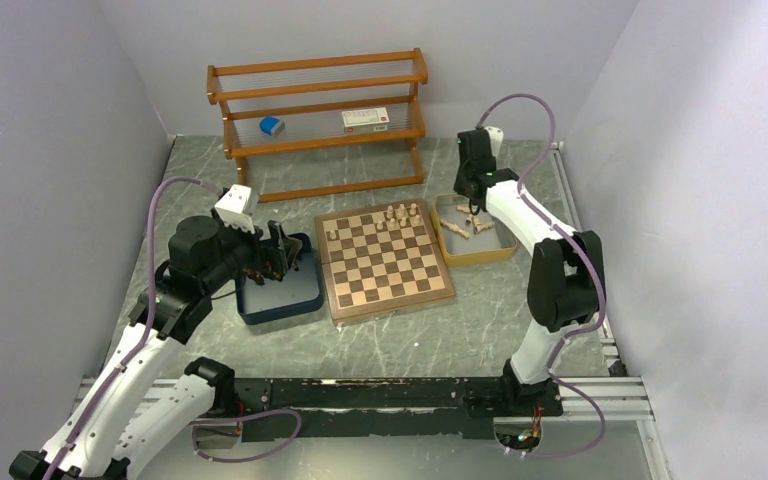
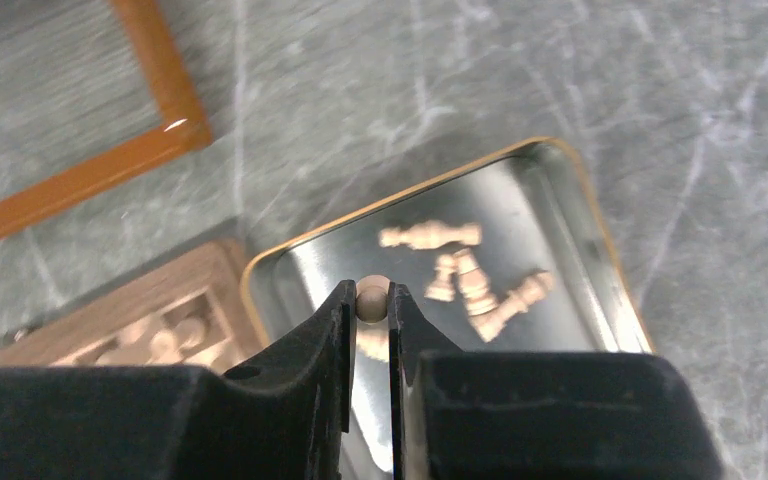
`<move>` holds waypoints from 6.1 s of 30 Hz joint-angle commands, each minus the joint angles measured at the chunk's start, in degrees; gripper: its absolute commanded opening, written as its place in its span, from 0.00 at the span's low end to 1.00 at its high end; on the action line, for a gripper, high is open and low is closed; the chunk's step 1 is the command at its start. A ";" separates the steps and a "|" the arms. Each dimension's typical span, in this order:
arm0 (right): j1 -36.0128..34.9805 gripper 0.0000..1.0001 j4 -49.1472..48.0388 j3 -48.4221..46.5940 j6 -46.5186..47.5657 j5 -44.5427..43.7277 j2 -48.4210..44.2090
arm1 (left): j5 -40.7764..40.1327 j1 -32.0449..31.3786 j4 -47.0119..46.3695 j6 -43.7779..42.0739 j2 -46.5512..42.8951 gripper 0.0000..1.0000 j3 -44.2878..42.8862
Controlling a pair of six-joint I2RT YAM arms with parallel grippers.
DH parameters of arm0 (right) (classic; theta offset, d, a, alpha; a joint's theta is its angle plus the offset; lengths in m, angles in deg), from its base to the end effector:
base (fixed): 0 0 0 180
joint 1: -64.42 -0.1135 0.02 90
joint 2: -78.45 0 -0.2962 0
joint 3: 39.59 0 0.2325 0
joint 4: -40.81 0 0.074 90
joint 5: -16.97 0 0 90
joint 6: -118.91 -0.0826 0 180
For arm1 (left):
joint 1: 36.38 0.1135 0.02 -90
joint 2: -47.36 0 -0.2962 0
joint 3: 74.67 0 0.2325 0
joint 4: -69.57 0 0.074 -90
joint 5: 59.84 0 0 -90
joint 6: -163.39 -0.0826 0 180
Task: Set up the chess pieces on the board
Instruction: Pick up the chess piece from the storage box, then place the chess piece on the chessboard.
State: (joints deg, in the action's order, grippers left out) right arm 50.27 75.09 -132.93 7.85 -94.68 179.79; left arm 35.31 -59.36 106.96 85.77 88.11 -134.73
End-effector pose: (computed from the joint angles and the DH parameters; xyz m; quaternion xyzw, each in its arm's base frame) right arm 0.4147 0.0731 0.2701 0.1300 0.8921 -0.0435 0.4306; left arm 0.1477 -0.0707 0.3352 0.1010 0.8027 -0.2128 0.5479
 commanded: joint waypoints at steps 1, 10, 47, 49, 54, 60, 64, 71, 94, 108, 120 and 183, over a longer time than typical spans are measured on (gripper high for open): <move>-5.09 0.17 -0.96 -1.13 3.68 4.08 -1.70 | -0.62 -0.26 -0.52 -0.62 -0.16 0.99 -0.55; -18.37 0.18 -1.59 -4.06 0.09 6.37 0.56 | -1.45 -0.23 -0.43 -0.64 -0.09 0.99 -0.68; -32.86 0.20 0.73 -13.40 -6.09 -10.47 18.62 | -1.04 -0.29 -0.46 -0.35 -2.09 0.99 -0.43; -32.74 0.20 0.77 -13.28 -6.66 -10.90 18.95 | -1.08 -0.27 -0.55 -0.42 -2.16 0.99 -0.34; -32.23 0.20 0.04 -12.43 -7.53 -11.31 19.13 | -1.02 -0.30 -0.55 -0.35 -1.91 0.99 -0.43; -31.56 0.20 0.00 -11.88 -8.16 -11.30 19.55 | -1.10 -0.31 -0.57 -0.34 -2.07 0.99 -0.34; -31.38 0.20 0.03 -11.36 -8.65 -11.13 19.56 | -1.06 -0.31 -0.55 -0.39 -2.03 0.99 -0.43; -31.20 0.20 2.41 -12.25 -9.89 -10.77 20.28 | -1.02 -0.25 -0.55 -0.47 -2.11 0.99 -0.42; -29.62 0.23 5.59 -14.15 -10.25 -6.11 22.49 | -1.00 -0.29 -0.55 -0.35 -1.76 0.99 -0.41; -29.39 0.26 7.11 -15.47 -10.21 -5.73 22.78 | -1.26 -0.31 -0.33 -0.39 -1.91 0.99 -0.41; -29.11 0.33 8.36 -16.60 -9.67 -5.76 21.04 | -1.53 -0.29 -0.30 -0.27 -2.19 0.99 -0.49; -28.19 0.38 5.59 -17.21 -10.45 -0.22 21.24 | -2.42 -0.30 -0.29 -0.25 -2.52 0.98 -0.43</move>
State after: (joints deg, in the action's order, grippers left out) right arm 22.31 81.30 -147.93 -2.18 -93.98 200.46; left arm 33.78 -59.36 107.09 85.79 86.23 -134.73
